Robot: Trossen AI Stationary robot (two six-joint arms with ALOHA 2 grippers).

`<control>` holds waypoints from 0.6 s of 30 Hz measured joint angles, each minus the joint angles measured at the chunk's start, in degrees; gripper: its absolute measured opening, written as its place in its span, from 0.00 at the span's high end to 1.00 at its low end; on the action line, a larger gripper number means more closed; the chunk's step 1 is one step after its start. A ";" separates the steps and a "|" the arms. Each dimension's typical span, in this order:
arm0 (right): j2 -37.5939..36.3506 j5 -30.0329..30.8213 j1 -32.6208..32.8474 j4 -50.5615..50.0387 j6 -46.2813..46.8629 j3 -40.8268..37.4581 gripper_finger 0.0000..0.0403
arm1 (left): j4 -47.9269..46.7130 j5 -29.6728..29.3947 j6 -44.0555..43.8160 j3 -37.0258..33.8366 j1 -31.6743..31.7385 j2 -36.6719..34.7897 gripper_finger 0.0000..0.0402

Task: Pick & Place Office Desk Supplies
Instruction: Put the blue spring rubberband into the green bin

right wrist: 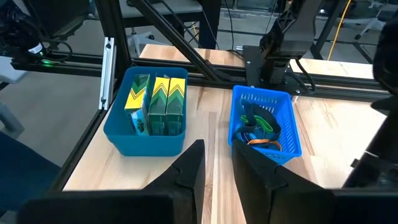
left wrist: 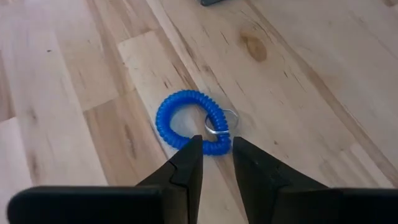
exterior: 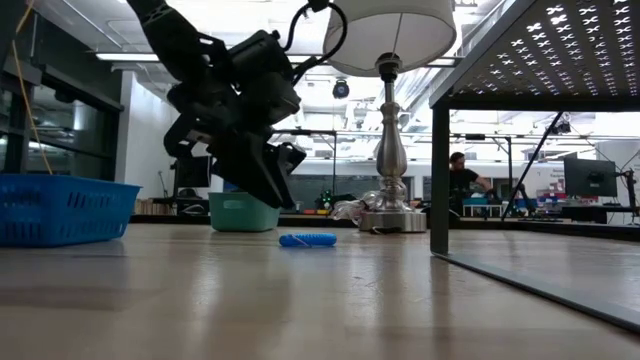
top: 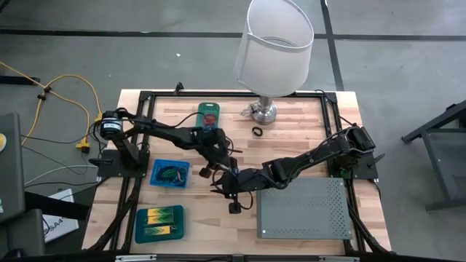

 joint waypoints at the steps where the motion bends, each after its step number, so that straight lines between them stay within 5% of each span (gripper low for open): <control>1: 0.00 0.01 0.01 0.00 0.02 0.00 0.83 | 0.16 -0.48 0.01 0.00 -0.46 0.00 0.79; 18: 0.00 -0.02 0.02 0.00 0.02 0.00 0.83 | 2.78 -13.89 -5.97 0.00 -5.89 0.00 0.79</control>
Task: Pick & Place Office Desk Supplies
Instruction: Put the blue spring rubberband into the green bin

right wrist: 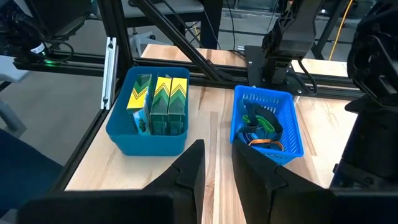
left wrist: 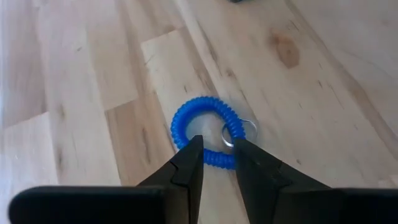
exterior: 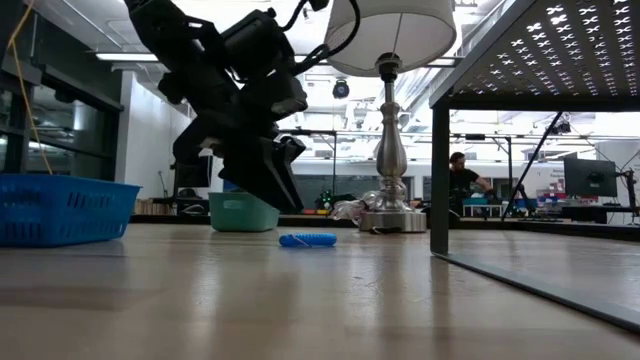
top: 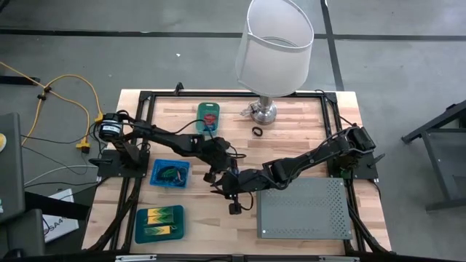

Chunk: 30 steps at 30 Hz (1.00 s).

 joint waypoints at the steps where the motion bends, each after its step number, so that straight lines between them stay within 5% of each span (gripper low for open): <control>1: 0.00 0.00 0.00 0.00 0.00 0.00 0.83 | 0.00 -0.84 -0.67 0.00 -0.22 0.00 0.79; 30: 0.00 -0.11 -0.02 -0.01 -0.02 0.00 0.83 | 4.52 2.63 -1.62 0.17 -1.87 6.51 0.79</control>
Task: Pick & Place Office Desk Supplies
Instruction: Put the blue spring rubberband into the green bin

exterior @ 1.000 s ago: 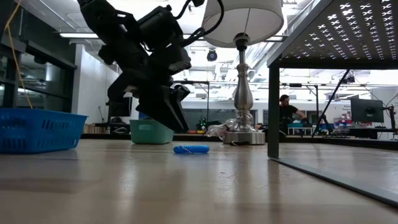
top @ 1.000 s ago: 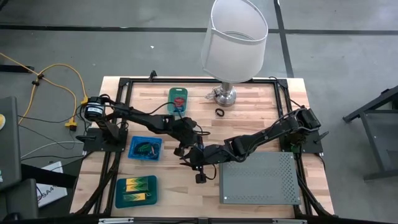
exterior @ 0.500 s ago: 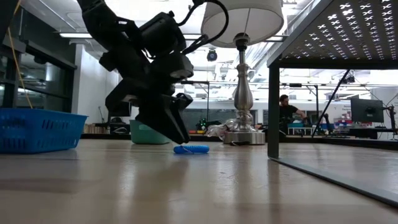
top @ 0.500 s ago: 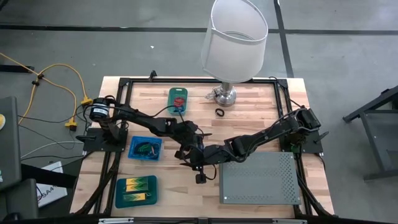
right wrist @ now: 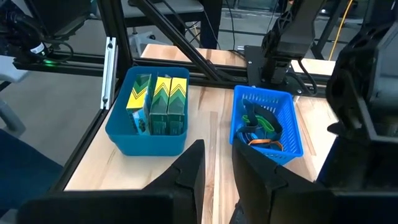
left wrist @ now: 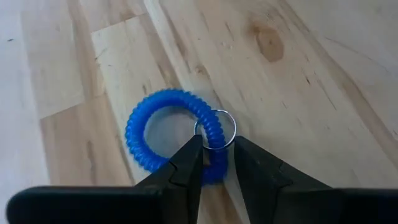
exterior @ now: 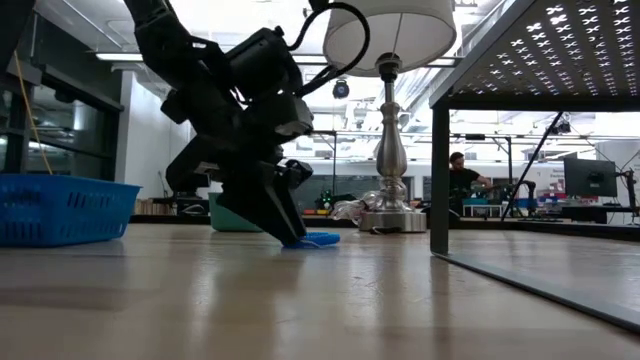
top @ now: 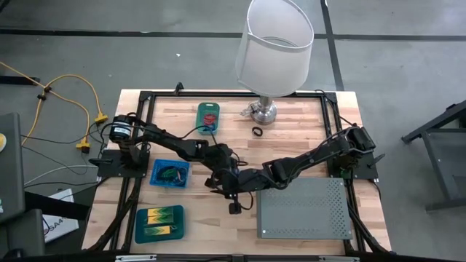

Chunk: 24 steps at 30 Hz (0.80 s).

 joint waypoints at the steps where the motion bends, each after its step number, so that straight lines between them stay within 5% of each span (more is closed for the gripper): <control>1: 0.00 0.00 0.00 0.09 0.00 0.00 0.83 | -0.06 0.18 -0.05 0.02 0.00 0.03 0.79; 24: 0.00 -0.04 0.00 0.05 0.00 0.00 0.83 | -1.34 3.45 5.28 -0.01 1.55 0.64 0.79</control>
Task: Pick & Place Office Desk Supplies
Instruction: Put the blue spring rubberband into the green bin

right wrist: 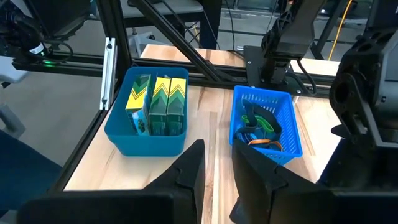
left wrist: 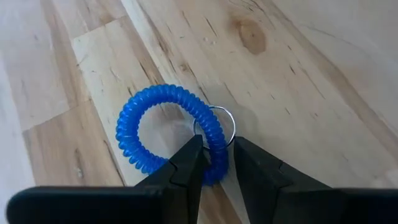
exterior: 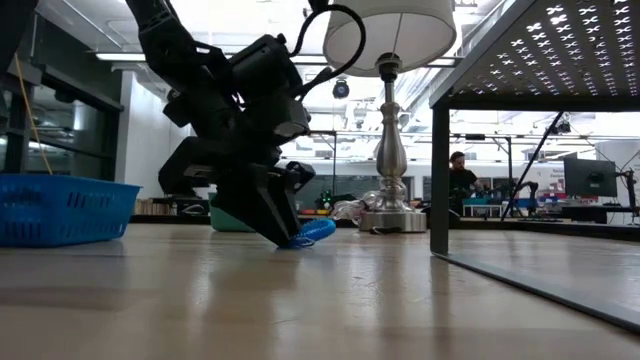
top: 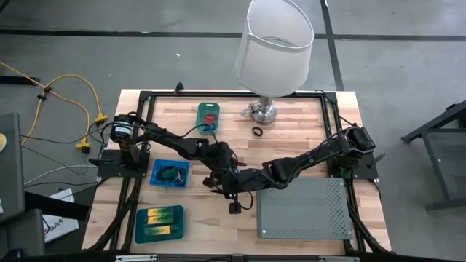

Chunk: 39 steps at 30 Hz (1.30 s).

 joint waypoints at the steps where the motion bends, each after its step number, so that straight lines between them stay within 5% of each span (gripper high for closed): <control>1: 0.00 0.00 0.00 -0.01 0.00 0.00 0.83 | -0.25 0.61 -0.11 -0.02 0.19 0.00 0.79; 11: 0.00 0.00 0.00 -0.02 0.01 0.00 0.83 | -1.06 2.30 -0.24 -0.08 0.78 0.00 0.57; 18: 0.00 0.00 0.00 -0.02 0.00 0.00 0.83 | -0.25 1.26 -1.02 -0.08 0.81 0.28 0.55; 25: 0.00 -0.01 0.00 -0.02 0.01 0.00 0.83 | -0.16 -1.77 -2.59 -0.06 0.88 0.31 0.62; 39: 0.00 0.00 0.00 -0.02 0.00 0.00 0.83 | -0.39 -2.48 -3.51 -0.08 0.92 0.37 0.89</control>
